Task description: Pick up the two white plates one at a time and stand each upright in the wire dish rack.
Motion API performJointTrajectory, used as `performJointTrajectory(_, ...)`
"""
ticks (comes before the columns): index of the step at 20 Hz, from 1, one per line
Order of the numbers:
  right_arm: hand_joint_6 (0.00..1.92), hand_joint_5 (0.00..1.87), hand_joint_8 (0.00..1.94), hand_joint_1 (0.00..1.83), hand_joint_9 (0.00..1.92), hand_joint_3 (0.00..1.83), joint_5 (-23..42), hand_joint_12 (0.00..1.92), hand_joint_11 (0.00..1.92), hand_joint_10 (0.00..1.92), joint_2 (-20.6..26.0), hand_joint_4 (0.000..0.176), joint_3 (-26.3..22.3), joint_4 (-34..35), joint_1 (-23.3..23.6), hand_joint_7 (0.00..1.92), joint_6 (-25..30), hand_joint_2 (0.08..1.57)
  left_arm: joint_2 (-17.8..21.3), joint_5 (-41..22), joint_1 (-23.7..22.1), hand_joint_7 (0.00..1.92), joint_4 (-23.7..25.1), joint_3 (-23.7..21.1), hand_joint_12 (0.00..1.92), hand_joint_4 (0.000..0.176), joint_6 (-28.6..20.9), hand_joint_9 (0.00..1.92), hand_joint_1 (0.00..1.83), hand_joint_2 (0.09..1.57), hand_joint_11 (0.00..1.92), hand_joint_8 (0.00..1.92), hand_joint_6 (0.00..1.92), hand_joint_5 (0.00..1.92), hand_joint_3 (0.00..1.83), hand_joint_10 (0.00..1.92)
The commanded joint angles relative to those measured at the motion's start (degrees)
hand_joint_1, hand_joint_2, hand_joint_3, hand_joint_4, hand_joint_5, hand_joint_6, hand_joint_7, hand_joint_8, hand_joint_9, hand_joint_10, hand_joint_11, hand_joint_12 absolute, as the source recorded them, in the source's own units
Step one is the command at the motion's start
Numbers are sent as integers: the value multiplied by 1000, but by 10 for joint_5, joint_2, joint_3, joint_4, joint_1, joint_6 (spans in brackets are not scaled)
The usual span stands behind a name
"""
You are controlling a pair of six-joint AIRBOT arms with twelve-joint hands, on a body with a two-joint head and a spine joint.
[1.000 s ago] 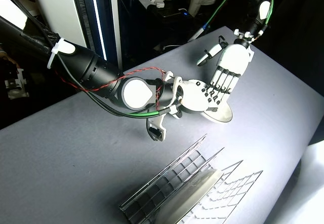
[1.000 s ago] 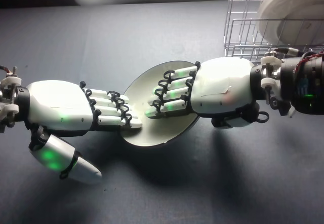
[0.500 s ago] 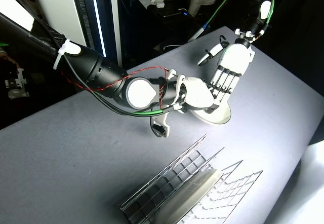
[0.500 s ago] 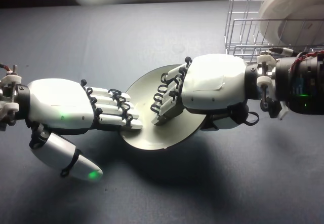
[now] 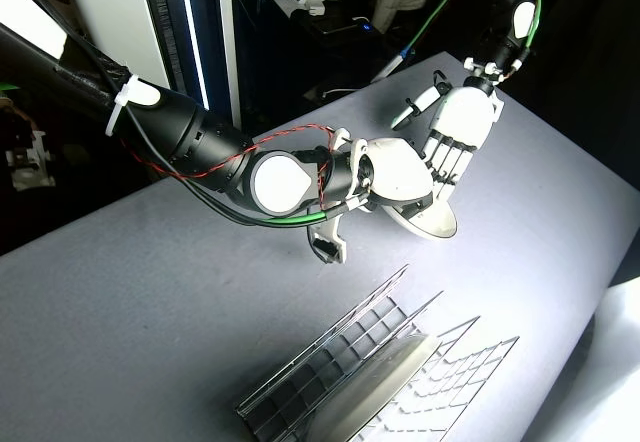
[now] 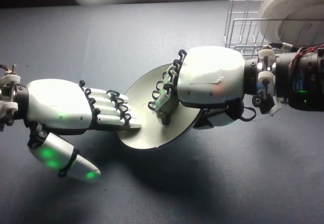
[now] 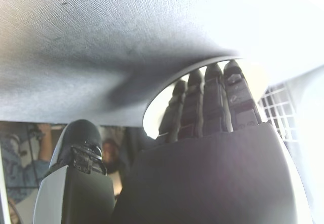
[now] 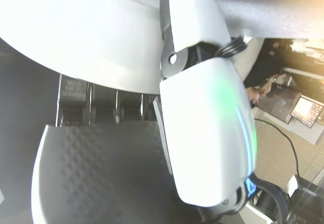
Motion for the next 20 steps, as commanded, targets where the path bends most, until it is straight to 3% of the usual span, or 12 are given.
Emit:
performJointTrajectory(1,836,992,754,1498,1073,0,-10,1490,817,835,-1,0,2,0,-5,1079,1,1067,6,-6,-6,22,-12,2,0,0,-5,5,0,1160,0,0,1,47,0,1)
performJointTrajectory(13,937,951,850,1494,1022,1,29,1511,837,874,23,0,-5,0,-2,1009,0,1083,79,-50,-106,46,10,4,6,0,-38,29,0,1171,8,9,6,66,1,7)
performJointTrajectory(20,903,969,820,1495,1044,0,48,1479,873,847,71,0,-56,60,23,1013,1,1075,106,-53,-150,21,37,9,0,0,-50,5,0,1176,0,3,3,46,3,2)
